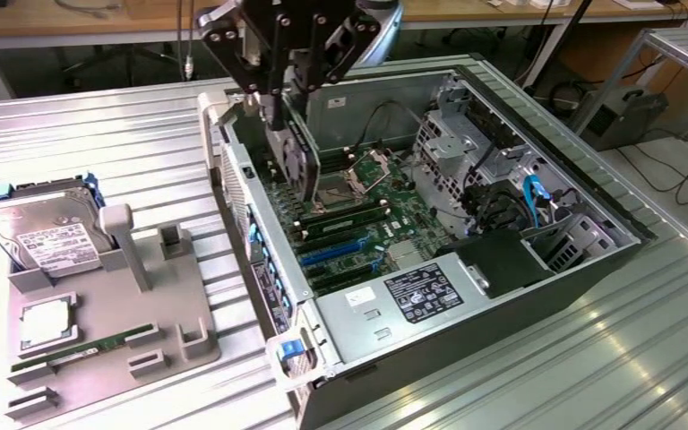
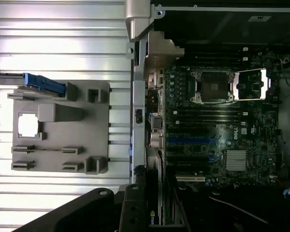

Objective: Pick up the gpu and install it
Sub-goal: 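Pick up the gpu and move the gpu toward the slot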

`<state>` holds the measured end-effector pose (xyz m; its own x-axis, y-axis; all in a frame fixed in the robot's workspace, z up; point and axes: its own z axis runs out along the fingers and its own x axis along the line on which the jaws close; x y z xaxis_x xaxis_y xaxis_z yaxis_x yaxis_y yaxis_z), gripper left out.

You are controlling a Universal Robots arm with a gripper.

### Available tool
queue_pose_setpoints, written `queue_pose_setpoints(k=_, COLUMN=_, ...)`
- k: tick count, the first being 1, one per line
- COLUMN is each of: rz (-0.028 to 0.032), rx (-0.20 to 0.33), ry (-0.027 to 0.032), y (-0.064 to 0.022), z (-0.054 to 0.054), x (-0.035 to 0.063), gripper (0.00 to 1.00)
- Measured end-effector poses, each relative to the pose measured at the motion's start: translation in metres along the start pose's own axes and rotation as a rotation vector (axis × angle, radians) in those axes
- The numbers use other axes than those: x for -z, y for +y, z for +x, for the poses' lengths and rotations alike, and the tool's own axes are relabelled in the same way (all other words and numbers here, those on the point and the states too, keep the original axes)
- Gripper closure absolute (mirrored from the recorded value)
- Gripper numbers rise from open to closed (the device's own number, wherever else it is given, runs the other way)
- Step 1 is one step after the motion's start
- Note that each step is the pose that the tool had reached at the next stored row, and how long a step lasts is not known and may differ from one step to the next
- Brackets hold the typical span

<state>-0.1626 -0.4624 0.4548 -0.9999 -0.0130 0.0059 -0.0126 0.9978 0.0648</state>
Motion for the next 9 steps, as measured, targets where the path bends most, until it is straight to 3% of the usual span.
queue_pose_setpoints(k=2, rz=-0.0001, rx=0.0, ry=0.0006, y=-0.0002, z=-0.011, x=-0.0011, gripper=0.74)
queue_pose_setpoints(k=4, rz=0.0, rx=0.0, ry=0.0022, y=-0.0007, z=-0.028, x=-0.0061, gripper=0.74)
queue_pose_setpoints(k=9, rz=0.0013, rx=0.0, ry=0.0034, y=-0.0006, z=-0.056, x=-0.0171, gripper=0.74)
